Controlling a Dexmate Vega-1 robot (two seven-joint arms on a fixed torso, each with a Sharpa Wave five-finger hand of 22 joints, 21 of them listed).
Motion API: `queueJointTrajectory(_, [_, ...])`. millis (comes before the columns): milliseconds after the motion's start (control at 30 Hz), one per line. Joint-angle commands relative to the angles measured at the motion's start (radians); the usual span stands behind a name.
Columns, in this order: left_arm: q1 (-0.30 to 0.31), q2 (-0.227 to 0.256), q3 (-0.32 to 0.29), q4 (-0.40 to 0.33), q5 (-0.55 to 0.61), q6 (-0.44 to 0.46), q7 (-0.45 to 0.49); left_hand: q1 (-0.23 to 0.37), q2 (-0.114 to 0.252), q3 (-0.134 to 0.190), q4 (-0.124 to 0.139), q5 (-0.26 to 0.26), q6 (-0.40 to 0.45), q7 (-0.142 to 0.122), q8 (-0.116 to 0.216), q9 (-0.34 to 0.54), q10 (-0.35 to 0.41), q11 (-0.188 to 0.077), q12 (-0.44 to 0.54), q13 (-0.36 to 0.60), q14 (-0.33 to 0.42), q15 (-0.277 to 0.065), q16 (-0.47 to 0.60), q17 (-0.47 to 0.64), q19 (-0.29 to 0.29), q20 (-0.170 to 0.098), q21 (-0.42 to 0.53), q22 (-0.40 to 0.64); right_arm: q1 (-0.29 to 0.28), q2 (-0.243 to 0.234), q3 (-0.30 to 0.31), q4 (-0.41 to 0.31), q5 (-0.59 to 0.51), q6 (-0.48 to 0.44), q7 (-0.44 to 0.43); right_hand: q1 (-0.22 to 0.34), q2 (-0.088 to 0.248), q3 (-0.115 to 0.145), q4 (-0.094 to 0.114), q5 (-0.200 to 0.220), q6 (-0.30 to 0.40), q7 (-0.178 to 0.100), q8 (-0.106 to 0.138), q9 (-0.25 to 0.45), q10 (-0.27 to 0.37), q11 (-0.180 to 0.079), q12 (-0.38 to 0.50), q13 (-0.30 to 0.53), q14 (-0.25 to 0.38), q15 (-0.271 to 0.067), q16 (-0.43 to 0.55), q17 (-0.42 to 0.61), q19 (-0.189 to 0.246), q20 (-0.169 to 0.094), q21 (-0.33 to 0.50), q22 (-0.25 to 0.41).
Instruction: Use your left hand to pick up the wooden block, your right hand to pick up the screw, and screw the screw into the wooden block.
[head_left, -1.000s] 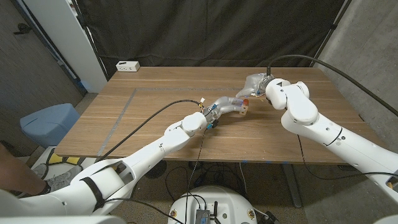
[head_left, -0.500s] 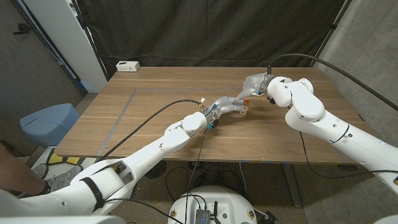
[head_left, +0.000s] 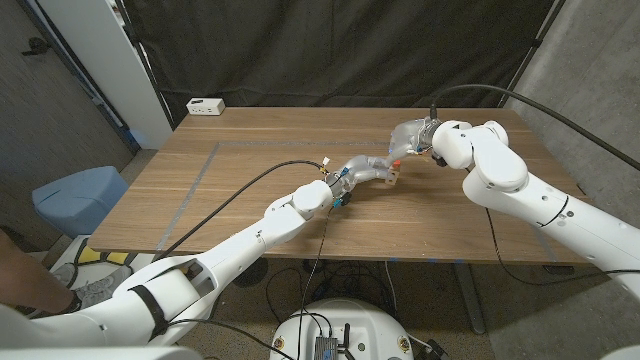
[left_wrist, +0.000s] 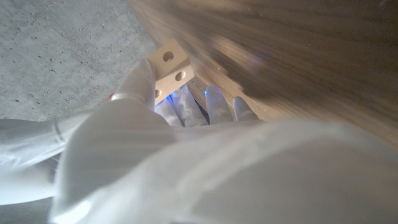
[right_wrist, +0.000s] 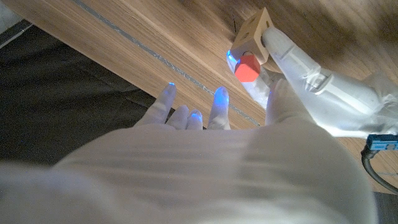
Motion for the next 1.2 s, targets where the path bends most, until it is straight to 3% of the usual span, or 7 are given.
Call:
queueJointTrajectory(33, [-0.005, -0.002, 0.001, 0.01, -0.001, -0.002, -0.005, 0.0, 0.007, 0.028, 0.025, 0.007, 0.036, 0.029, 0.007, 0.004, 0.008, 0.0, 0.007, 0.04, 0.004, -0.034, 0.001, 0.003, 0.007, 0.001, 0.003, 0.004, 0.01, -0.009, -0.014, -0.002, -0.029, 0.0, 0.044, 0.025, -0.005, 0.01, -0.001, 0.004, -0.005, 0.005, 0.004, 0.005, -0.014, 0.0, 0.0, 0.004, -0.007, 0.003, 0.002, 0.004, -0.005, -0.004, -0.002, 0.0])
queueJointTrajectory(500, [-0.01, -0.004, 0.002, 0.019, -0.003, -0.006, -0.009, 0.001, 0.007, 0.028, 0.024, 0.007, 0.036, 0.029, 0.007, 0.004, 0.009, 0.0, 0.008, 0.04, 0.004, -0.035, 0.001, 0.003, 0.007, 0.0, 0.003, 0.004, 0.01, 0.01, -0.024, 0.013, -0.088, 0.001, 0.069, 0.078, -0.011, 0.029, -0.005, 0.008, -0.001, 0.002, 0.017, 0.01, -0.02, -0.006, 0.006, 0.004, -0.008, 0.0, 0.008, 0.004, -0.006, -0.014, 0.0, 0.0])
queueJointTrajectory(1000, [-0.013, -0.007, 0.002, 0.025, -0.003, -0.007, -0.011, 0.0, 0.006, 0.028, 0.024, 0.007, 0.036, 0.031, 0.007, 0.004, 0.009, -0.001, 0.008, 0.041, 0.004, -0.035, 0.002, 0.003, 0.006, 0.0, 0.003, 0.004, -0.011, 0.027, -0.006, 0.018, -0.113, 0.02, 0.043, 0.146, -0.033, 0.057, 0.005, 0.009, 0.123, 0.003, 0.089, 0.027, 0.029, -0.006, 0.025, 0.005, 0.023, -0.007, 0.024, 0.008, 0.016, -0.031, 0.007, 0.001])
queueJointTrajectory(1200, [-0.015, -0.009, 0.002, 0.029, -0.004, -0.008, -0.012, 0.0, 0.007, 0.029, 0.024, 0.007, 0.037, 0.032, 0.007, 0.004, 0.008, 0.0, 0.008, 0.041, 0.003, -0.033, 0.002, 0.003, 0.006, 0.001, 0.003, 0.004, -0.018, 0.032, 0.0, 0.021, -0.116, 0.029, 0.028, 0.155, -0.033, 0.063, 0.008, 0.009, 0.148, -0.004, 0.104, 0.031, 0.045, -0.006, 0.028, 0.005, 0.032, -0.016, 0.027, 0.009, 0.021, -0.034, 0.008, 0.001])
